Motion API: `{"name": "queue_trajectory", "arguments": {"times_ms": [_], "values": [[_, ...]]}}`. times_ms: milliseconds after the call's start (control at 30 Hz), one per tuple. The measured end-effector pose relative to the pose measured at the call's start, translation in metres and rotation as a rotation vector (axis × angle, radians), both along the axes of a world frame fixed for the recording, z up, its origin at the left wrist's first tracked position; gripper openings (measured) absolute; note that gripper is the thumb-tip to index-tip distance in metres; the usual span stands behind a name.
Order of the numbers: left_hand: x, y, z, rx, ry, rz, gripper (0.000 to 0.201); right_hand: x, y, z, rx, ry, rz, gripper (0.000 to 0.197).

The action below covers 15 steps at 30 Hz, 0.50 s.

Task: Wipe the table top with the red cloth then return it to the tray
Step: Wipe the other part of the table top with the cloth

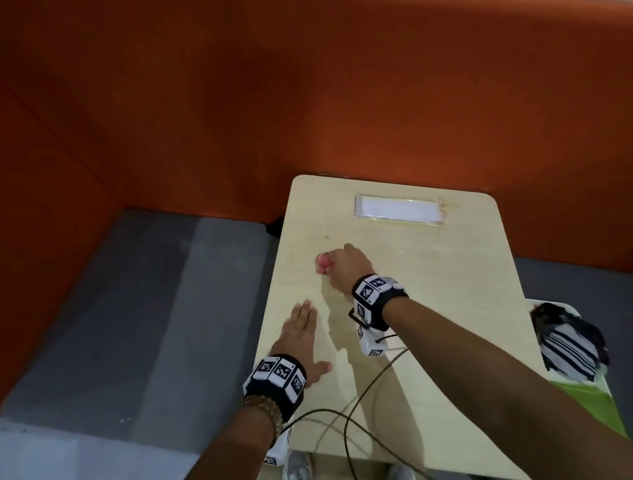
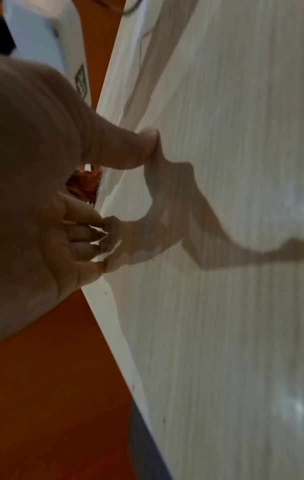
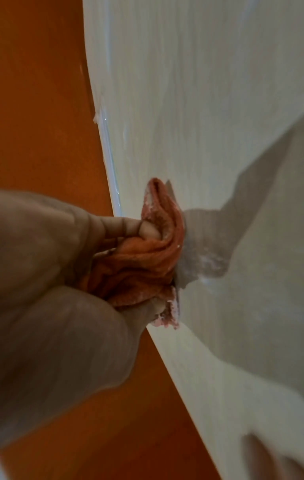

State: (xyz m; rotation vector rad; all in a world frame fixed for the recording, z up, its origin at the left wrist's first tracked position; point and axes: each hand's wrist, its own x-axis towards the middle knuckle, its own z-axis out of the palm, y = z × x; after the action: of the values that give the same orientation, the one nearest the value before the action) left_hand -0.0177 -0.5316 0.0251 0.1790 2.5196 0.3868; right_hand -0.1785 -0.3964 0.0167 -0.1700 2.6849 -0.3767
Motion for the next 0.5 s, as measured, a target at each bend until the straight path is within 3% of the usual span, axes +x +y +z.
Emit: {"name": "queue_trajectory", "arguments": {"times_ms": [167,300,500], "values": [[0.001,-0.002,0.003,0.003,-0.026,-0.011,0.112,-0.026,-0.01,0.015,0.043,0.079,-0.016,0.009],[0.001,-0.001,0.002,-0.005,-0.039,-0.016,0.114,-0.048,-0.025,0.021,0.023,0.097,-0.051,0.017],[0.002,0.0,0.0,0.008,-0.047,-0.017,0.113,-0.019,-0.015,0.003,0.086,0.076,0.052,0.024]]}}
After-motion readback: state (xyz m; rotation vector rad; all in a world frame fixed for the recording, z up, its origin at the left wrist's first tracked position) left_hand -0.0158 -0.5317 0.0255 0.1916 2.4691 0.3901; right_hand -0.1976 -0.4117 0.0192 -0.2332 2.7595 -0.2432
